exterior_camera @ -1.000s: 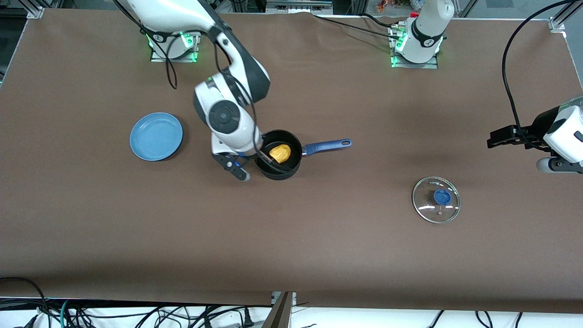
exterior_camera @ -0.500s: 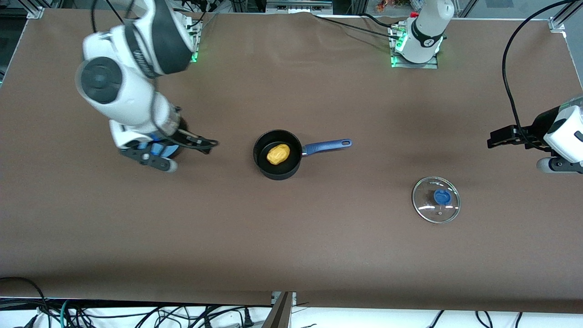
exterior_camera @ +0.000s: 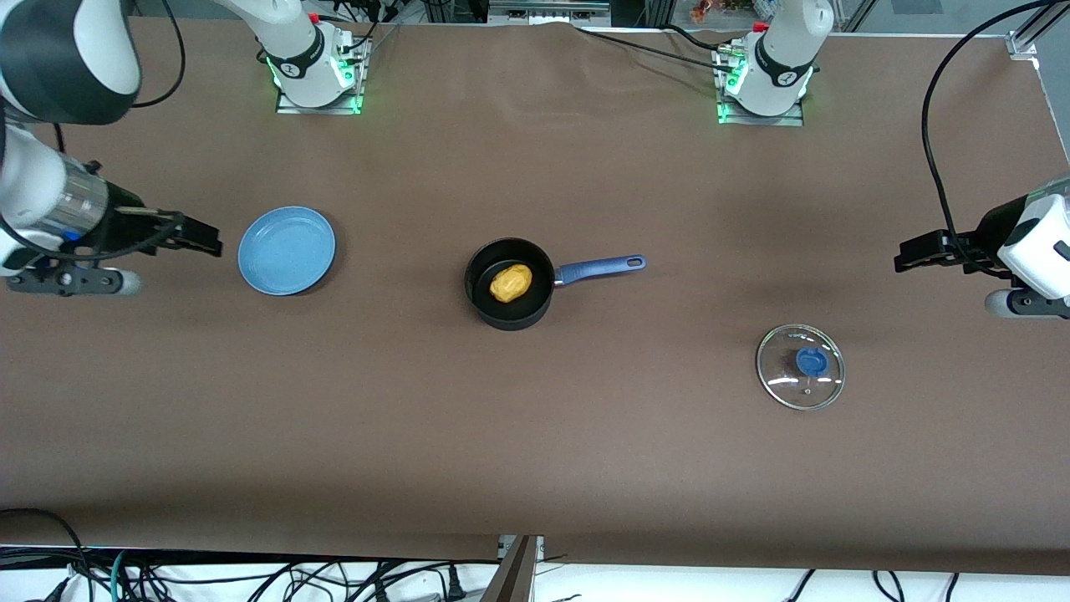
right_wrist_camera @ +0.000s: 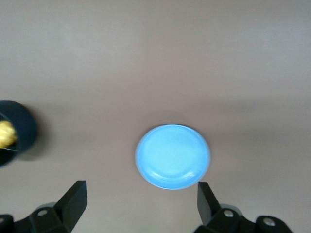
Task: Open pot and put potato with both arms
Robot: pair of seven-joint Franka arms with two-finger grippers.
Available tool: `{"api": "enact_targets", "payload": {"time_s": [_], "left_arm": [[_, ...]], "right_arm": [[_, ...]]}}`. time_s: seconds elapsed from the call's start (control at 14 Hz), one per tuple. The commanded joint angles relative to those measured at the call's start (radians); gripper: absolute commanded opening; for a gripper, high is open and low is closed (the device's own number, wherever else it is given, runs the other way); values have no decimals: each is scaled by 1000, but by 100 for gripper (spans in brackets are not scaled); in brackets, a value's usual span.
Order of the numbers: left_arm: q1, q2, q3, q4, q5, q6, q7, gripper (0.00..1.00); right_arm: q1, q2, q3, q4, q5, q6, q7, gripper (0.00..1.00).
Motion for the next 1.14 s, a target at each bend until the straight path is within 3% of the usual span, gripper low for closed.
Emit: {"api": "enact_targets", "payload": {"time_s": [0.0, 0.07, 0.29, 1.07], "left_arm": [[4, 21, 0, 33, 18, -14, -1, 100], [4, 21, 0, 33, 18, -14, -4, 100], [1, 24, 0, 40, 21, -14, -5, 100], [-2, 22, 0, 43, 23, -14, -7, 100]], "right_arm": [[-168, -128, 189, -131, -81, 36, -4, 100], [-227, -153, 227, -155, -69, 47, 7, 100], [-282, -181, 234, -166, -40, 38, -5, 100], [-292, -192, 235, -163, -35, 27, 0, 100]]}}
